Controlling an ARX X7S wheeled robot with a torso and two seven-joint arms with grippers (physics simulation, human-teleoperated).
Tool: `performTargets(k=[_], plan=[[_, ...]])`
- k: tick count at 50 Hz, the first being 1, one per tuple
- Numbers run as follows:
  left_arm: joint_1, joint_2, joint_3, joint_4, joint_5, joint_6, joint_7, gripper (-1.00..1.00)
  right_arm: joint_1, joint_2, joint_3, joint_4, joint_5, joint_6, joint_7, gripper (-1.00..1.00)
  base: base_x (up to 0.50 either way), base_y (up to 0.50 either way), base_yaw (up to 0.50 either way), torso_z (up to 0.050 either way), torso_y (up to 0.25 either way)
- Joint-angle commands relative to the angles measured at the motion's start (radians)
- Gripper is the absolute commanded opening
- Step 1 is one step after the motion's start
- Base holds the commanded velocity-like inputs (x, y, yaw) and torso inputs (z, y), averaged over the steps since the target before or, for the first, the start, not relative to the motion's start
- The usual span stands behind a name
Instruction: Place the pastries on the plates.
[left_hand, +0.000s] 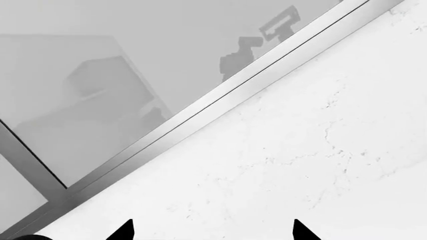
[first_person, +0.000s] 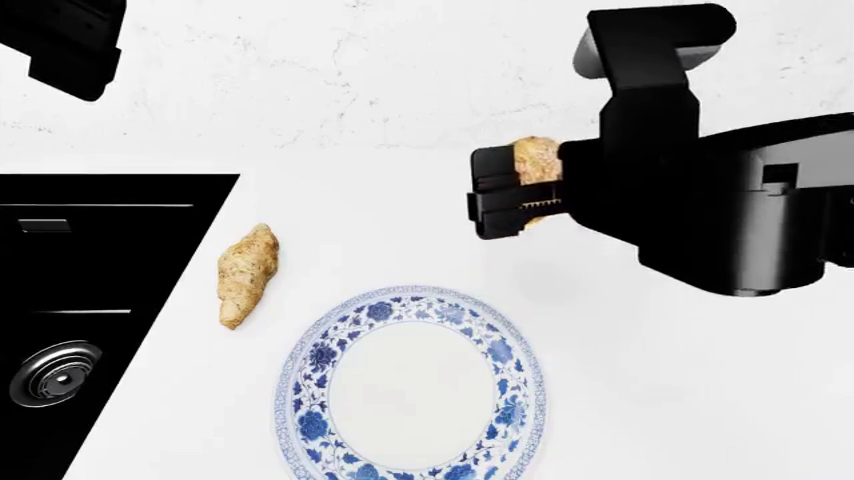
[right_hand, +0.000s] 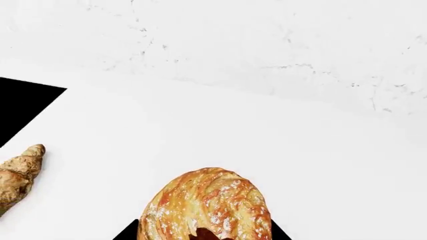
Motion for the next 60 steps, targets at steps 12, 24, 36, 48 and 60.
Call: performTargets(k=[12,24,36,48,60], plan=[[-0.011,-0.001,0.015,0.001,-0.013,0.007,-0.008,1.00,0.146,0.008,0.012,-0.169,0.195,0.088,0.060,-1.00,0.00,0.00,0.00,0.000,0.000],[-0.015,-0.002,0.021,0.002,-0.020,0.008,-0.013,1.00,0.182,-0.012,0.005,-0.221,0.265,0.091,0.072,-1.00,0.00,0.00,0.00,0.000,0.000],[-0.014,-0.008,0.023,0.005,-0.017,0.009,-0.009,1.00,0.178,-0.042,-0.001,-0.252,0.289,0.067,0.070,-1.00,0.00,0.00,0.00,0.000,0.000],[-0.009,-0.005,0.027,0.007,-0.008,0.012,0.001,1.00,0.150,-0.093,-0.018,-0.282,0.278,0.054,0.054,-1.00,0.00,0.00,0.00,0.000,0.000],[-0.008,-0.013,0.031,0.012,-0.013,0.014,-0.003,1.00,0.122,-0.127,-0.030,-0.286,0.256,0.050,0.027,-1.00,0.00,0.00,0.00,0.000,0.000]])
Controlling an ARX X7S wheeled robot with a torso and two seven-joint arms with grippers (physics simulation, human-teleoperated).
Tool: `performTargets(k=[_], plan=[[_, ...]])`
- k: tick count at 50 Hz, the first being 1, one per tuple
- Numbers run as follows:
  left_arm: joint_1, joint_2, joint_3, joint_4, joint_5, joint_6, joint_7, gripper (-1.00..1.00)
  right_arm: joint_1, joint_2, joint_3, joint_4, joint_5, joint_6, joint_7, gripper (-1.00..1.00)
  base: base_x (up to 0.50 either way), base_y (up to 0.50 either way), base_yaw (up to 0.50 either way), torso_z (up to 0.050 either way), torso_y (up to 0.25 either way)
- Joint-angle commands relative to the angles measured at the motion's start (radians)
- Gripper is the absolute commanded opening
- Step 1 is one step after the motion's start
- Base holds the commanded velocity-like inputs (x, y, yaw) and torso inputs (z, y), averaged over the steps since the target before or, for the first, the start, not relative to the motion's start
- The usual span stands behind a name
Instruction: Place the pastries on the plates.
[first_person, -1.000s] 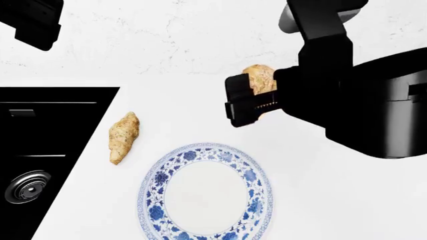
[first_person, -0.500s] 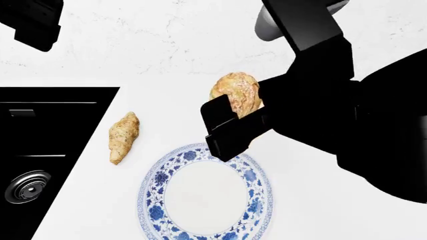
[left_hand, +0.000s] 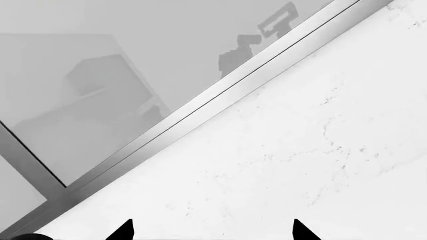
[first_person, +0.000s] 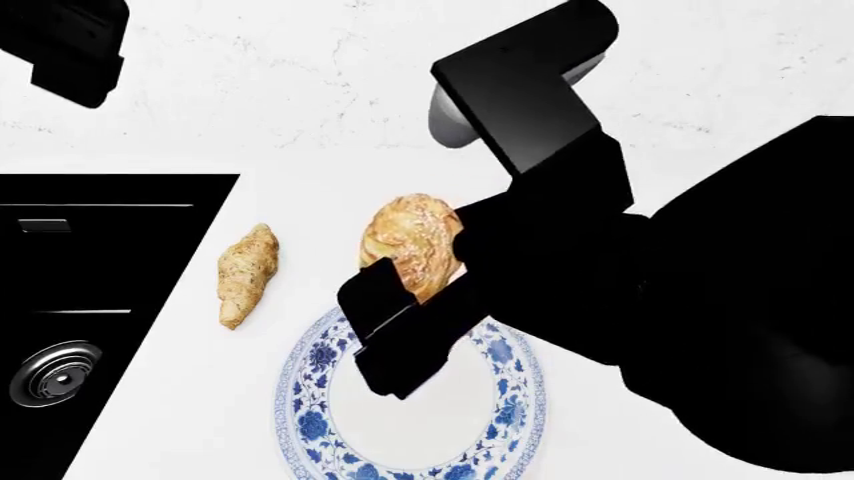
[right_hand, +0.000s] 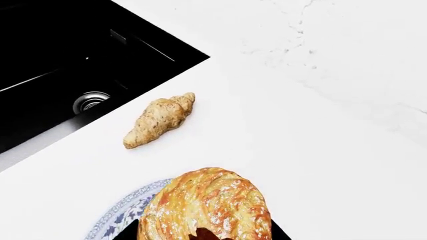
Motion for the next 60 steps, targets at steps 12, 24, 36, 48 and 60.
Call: performTargets(k=[12,24,36,48,60], plan=[[0.002,-0.006,0.007,0.006,-0.001,0.004,0.000,1.00,-0.022,-0.029,-0.021,-0.036,0.008,0.003,-0.021,-1.00,0.00,0.00,0.00,0.000,0.000],[0.008,-0.008,0.009,0.008,0.008,0.010,0.006,1.00,-0.037,-0.029,-0.042,-0.048,0.007,0.020,-0.033,-1.00,0.00,0.00,0.00,0.000,0.000],[0.010,-0.013,0.011,0.011,0.009,0.011,0.008,1.00,-0.038,-0.007,-0.053,-0.044,0.006,0.029,-0.034,-1.00,0.00,0.00,0.00,0.000,0.000],[0.011,-0.017,0.014,0.015,0.004,0.015,0.004,1.00,-0.054,0.004,-0.055,-0.034,-0.022,0.031,-0.047,-1.00,0.00,0.00,0.00,0.000,0.000],[0.012,-0.018,0.017,0.016,0.003,0.018,0.003,1.00,-0.086,0.013,-0.071,-0.034,-0.043,0.035,-0.059,-1.00,0.00,0.00,0.00,0.000,0.000]])
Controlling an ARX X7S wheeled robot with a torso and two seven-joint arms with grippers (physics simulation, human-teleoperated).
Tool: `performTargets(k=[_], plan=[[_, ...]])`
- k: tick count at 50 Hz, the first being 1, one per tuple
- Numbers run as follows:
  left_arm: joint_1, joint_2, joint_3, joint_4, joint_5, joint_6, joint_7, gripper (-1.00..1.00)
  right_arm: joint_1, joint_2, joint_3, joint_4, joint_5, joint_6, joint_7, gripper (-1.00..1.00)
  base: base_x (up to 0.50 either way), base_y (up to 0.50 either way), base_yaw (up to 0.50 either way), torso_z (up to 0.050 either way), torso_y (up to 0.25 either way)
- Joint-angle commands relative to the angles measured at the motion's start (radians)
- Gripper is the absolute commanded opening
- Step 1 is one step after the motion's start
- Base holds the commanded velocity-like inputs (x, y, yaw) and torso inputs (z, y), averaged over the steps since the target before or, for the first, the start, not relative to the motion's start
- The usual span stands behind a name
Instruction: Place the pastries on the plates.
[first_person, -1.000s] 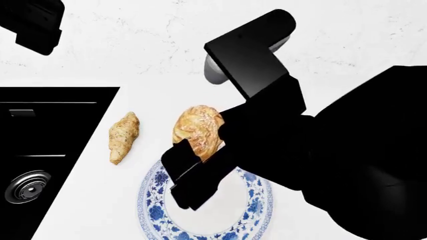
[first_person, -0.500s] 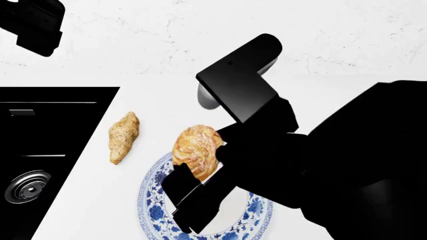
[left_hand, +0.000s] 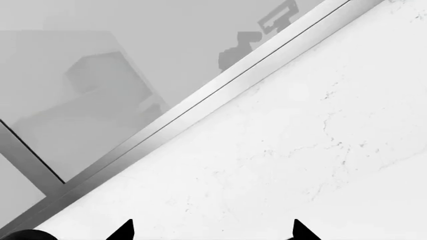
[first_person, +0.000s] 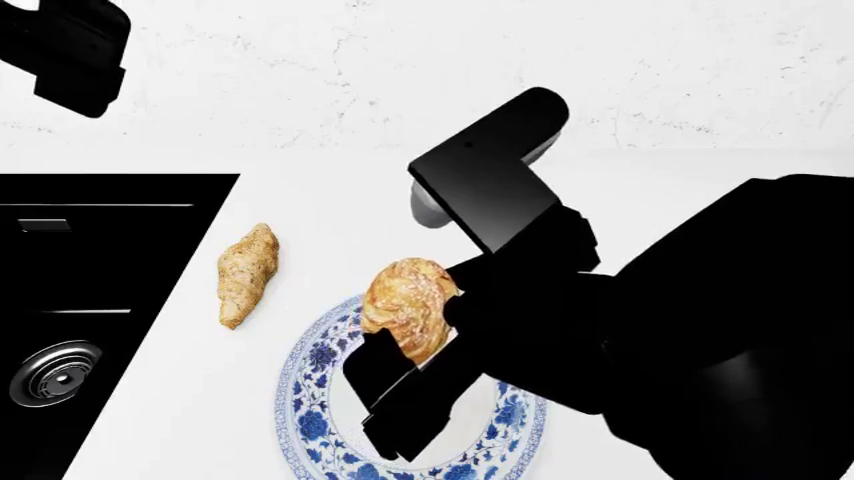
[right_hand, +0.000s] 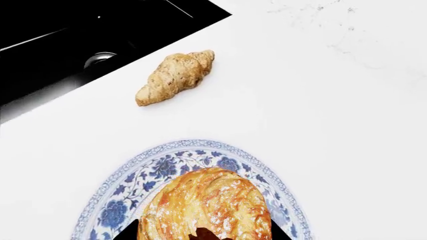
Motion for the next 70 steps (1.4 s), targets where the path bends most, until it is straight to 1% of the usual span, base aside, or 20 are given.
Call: performTargets(k=[1,20,59,60,70], plan=[[0.001,-0.002,0.002,0.002,-0.002,0.003,-0.001,1.00,-0.022,0.007,-0.007,0.004,-0.031,0.016,-0.019,-1.00,0.00,0.00,0.00,0.000,0.000],[0.004,-0.006,0.007,0.006,-0.001,0.010,0.001,1.00,-0.055,0.011,-0.038,0.007,-0.052,0.022,-0.025,-1.00,0.00,0.00,0.00,0.000,0.000],[0.009,-0.013,0.016,0.011,0.014,0.022,0.017,1.00,-0.072,0.008,-0.055,0.017,-0.073,0.027,-0.058,-1.00,0.00,0.00,0.00,0.000,0.000],[0.009,-0.013,0.016,0.011,0.015,0.022,0.017,1.00,-0.071,0.009,-0.054,0.020,-0.075,0.027,-0.059,1.00,0.00,0.00,0.00,0.000,0.000],[0.007,-0.013,0.019,0.013,0.009,0.023,0.012,1.00,-0.066,0.011,-0.053,0.016,-0.076,0.027,-0.062,1.00,0.00,0.00,0.00,0.000,0.000]])
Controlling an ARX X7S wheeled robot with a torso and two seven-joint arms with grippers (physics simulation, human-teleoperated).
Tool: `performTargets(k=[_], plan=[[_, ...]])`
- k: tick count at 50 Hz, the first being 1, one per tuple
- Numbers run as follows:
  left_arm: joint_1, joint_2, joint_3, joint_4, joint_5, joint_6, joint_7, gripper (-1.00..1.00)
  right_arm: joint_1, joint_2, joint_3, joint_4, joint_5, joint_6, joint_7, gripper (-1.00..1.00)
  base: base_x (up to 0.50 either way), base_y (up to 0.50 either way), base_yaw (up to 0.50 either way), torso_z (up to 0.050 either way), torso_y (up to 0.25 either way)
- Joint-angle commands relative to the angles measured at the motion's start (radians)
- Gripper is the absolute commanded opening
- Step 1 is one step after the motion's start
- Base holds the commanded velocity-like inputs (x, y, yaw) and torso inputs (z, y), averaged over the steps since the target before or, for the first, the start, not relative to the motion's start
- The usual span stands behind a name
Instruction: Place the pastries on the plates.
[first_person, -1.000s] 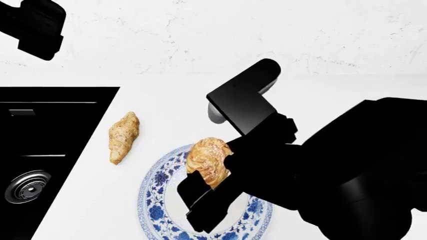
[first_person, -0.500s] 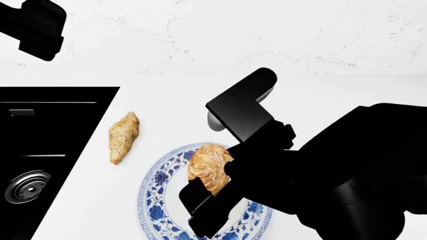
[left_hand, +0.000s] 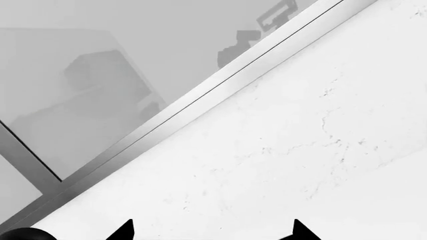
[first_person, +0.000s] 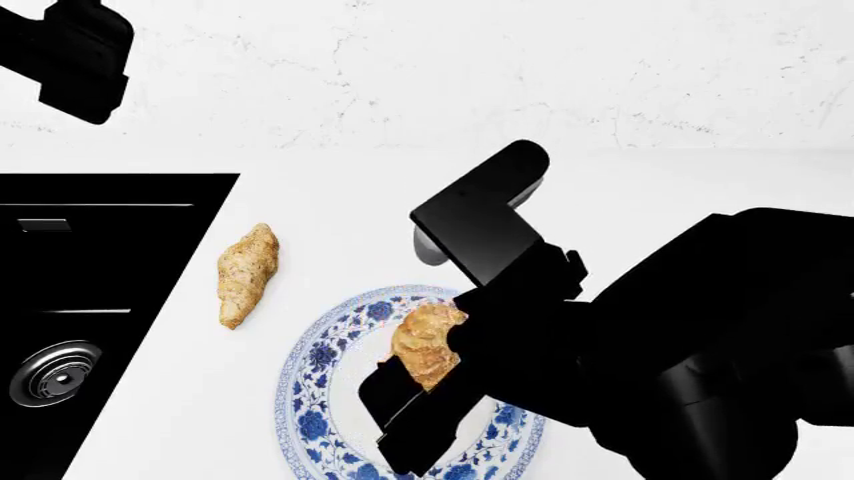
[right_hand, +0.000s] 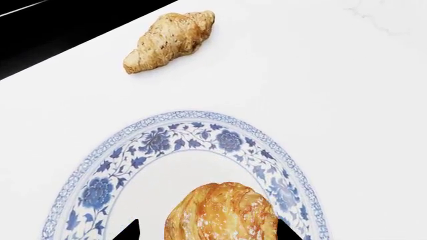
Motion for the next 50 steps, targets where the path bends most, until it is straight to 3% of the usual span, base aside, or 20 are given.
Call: performTargets(k=[1,30,41,50], plan=[[0.000,-0.001,0.003,0.002,-0.002,0.003,-0.001,1.00,0.006,0.000,0.002,0.000,-0.005,0.004,-0.008,1.00,0.00,0.00,0.00,0.000,0.000],[0.066,-0.006,0.005,0.015,0.039,0.056,0.031,1.00,0.153,0.042,0.123,-0.044,0.050,-0.072,0.028,1.00,0.00,0.00,0.00,0.000,0.000],[0.215,-0.002,-0.013,0.008,0.084,0.210,0.091,1.00,0.197,0.065,0.148,-0.040,0.044,-0.093,0.056,1.00,0.00,0.00,0.00,0.000,0.000],[0.287,0.002,-0.043,-0.059,0.017,0.310,0.121,1.00,0.216,0.092,0.169,-0.022,0.026,-0.108,0.065,1.00,0.00,0.00,0.00,0.000,0.000]])
